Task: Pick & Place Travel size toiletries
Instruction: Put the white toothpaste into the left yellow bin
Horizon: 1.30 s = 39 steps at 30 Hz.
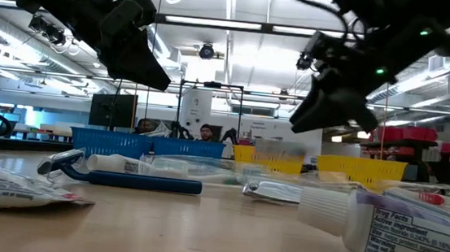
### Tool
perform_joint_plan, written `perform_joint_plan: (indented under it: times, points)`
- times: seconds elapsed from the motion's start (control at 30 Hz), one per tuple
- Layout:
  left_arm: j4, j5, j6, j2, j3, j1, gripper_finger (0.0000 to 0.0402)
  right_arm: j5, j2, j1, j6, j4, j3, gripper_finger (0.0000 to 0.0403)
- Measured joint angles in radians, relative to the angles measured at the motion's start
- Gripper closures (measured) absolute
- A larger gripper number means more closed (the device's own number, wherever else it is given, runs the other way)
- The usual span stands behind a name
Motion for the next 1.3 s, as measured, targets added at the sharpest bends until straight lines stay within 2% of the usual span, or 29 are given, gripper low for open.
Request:
perform_joint_plan:
  times: [0.13, 0.17, 0.3, 0.37, 0.57, 0.7, 0.87, 1.0, 1.1, 1.2, 1.3]
  points:
    - [0.001, -0.003, 0.0, 0.0, 0.0, 0.0, 0.0255, -0.065, 0.0, -0.174, -0.038, 0.02, 0.005, 0.0239]
    - [0.002, -0.003, 0.0, 0.0, 0.0, 0.0, 0.0255, -0.116, 0.005, -0.22, -0.038, 0.035, 0.005, 0.0238]
    - [0.001, -0.003, -0.003, 0.0, 0.0, 0.0, 0.0255, -0.471, 0.008, -0.343, -0.033, 0.037, 0.005, 0.0238]
    - [0.002, -0.003, -0.003, 0.0, 0.0, 0.0, 0.0255, -0.531, 0.008, -0.358, -0.041, 0.038, 0.005, 0.0231]
    - [0.002, -0.003, -0.003, 0.0, 0.0, 0.0, 0.0255, -0.527, 0.013, -0.36, -0.058, 0.043, 0.006, 0.0187]
    - [0.003, -0.004, -0.017, 0.0, 0.0, 0.0, 0.0255, -0.526, 0.043, -0.339, 0.021, 0.042, 0.006, 0.0163]
    - [0.006, -0.004, -0.032, 0.0, 0.0, 0.0, 0.0255, -0.468, 0.109, -0.284, -0.02, 0.035, 0.006, 0.0168]
    - [0.005, -0.004, -0.035, 0.0, 0.0, 0.0, 0.0255, -0.433, 0.16, -0.277, 0.027, 0.038, 0.006, 0.0177]
    - [0.006, -0.004, -0.036, 0.0, 0.0, 0.0, 0.0255, -0.421, 0.185, -0.277, 0.082, 0.08, 0.006, 0.018]
    - [0.006, -0.004, -0.033, 0.0, 0.0, 0.0, 0.0255, -0.385, 0.205, -0.284, 0.05, 0.143, 0.006, 0.0178]
    - [0.007, -0.004, -0.034, 0.0, 0.0, 0.0, 0.0255, -0.41, 0.227, -0.308, 0.021, 0.2, 0.006, 0.0171]
